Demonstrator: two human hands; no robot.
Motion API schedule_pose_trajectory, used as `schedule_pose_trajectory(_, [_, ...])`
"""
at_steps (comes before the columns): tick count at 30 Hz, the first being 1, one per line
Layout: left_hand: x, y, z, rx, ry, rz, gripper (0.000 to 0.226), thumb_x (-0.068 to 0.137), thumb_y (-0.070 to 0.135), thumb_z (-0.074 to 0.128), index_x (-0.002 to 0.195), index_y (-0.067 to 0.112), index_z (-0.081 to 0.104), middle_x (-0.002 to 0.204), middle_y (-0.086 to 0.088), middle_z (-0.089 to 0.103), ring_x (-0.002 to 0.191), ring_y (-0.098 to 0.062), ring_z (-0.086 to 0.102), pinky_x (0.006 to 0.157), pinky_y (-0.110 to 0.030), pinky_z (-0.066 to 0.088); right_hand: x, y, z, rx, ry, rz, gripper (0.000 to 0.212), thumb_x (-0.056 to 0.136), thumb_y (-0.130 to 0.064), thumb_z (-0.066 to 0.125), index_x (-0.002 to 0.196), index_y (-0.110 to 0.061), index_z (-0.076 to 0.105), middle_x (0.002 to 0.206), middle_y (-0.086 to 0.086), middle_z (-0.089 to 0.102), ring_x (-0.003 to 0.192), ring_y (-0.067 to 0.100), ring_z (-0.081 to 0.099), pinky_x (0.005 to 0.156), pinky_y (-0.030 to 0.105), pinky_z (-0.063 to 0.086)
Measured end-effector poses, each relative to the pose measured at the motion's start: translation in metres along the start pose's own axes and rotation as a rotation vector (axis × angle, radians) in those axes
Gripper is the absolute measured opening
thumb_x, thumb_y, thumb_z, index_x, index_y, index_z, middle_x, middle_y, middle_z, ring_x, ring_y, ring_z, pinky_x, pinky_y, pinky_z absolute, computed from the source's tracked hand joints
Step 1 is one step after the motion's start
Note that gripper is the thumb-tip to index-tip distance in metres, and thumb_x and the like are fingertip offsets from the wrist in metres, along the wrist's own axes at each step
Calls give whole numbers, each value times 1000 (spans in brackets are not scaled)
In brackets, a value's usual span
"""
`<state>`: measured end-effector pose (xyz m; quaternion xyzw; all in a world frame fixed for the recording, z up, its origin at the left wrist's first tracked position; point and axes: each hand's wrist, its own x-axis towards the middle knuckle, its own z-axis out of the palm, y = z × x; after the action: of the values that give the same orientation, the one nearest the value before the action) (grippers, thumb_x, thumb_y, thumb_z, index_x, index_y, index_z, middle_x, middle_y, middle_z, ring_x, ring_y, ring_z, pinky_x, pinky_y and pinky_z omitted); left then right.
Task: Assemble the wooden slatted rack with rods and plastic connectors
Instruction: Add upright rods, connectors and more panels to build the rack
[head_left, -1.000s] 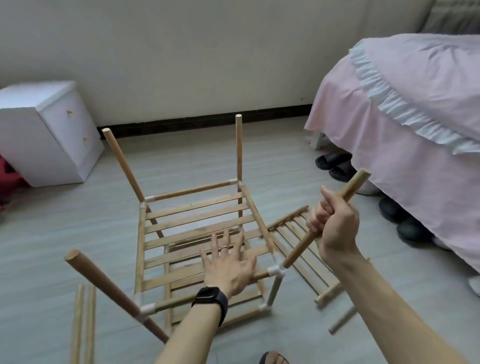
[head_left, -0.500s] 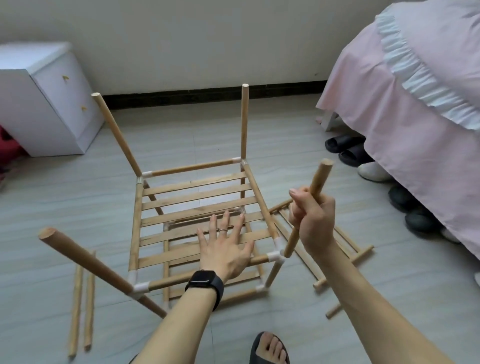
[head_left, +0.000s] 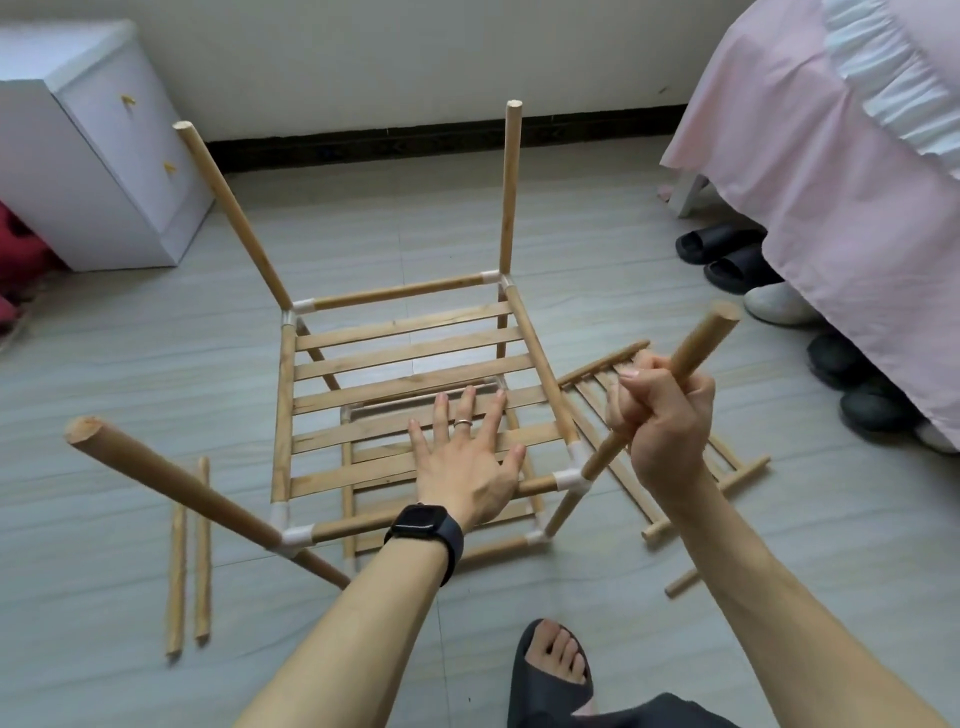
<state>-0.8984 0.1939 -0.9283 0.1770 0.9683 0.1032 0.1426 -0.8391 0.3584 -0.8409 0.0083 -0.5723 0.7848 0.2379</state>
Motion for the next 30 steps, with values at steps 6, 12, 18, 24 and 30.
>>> schedule_pose_trajectory(6, [0, -3, 0, 14, 7, -5, 69, 99, 68, 21, 157, 47, -11, 169, 4, -12, 154, -27, -20, 120, -63, -11, -7, 7, 24, -173, 45, -39, 39, 82, -6, 57, 50, -24, 43, 44, -12, 36, 39, 7, 34, 45, 21, 33])
schedule_pose_trajectory(12, [-6, -4, 2, 33, 18, 13, 69, 99, 68, 21, 157, 46, -10, 169, 5, -13, 154, -28, -20, 120, -62, -12, -21, 9, 21, -197, 89, -64, 40, 82, -4, 54, 50, -24, 42, 44, -9, 36, 39, 9, 34, 42, 26, 31])
schedule_pose_trajectory(18, [-6, -9, -7, -4, 1, 14, 67, 100, 66, 23, 158, 46, -5, 169, 7, -13, 154, -24, -19, 122, -59, -9, -11, 3, 30, -310, 162, 5, 39, 80, -7, 52, 44, -9, 36, 43, 5, 31, 42, 20, 32, 47, 43, 30])
schedule_pose_trajectory(24, [4, -18, -9, -2, 39, 42, 68, 98, 68, 25, 157, 49, -3, 169, 8, -12, 155, -21, -17, 123, -58, -9, -5, 8, 35, -305, 156, -2, 38, 80, -10, 54, 45, -17, 38, 42, -2, 33, 42, 16, 32, 47, 35, 30])
schedule_pose_trajectory(30, [26, -32, -14, 9, 48, 42, 67, 98, 69, 26, 156, 53, -4, 169, 10, -11, 154, -20, -18, 123, -56, -12, 10, 22, 43, -297, 137, -24, 39, 78, -19, 59, 48, -7, 37, 42, -4, 34, 40, 13, 34, 44, 27, 33])
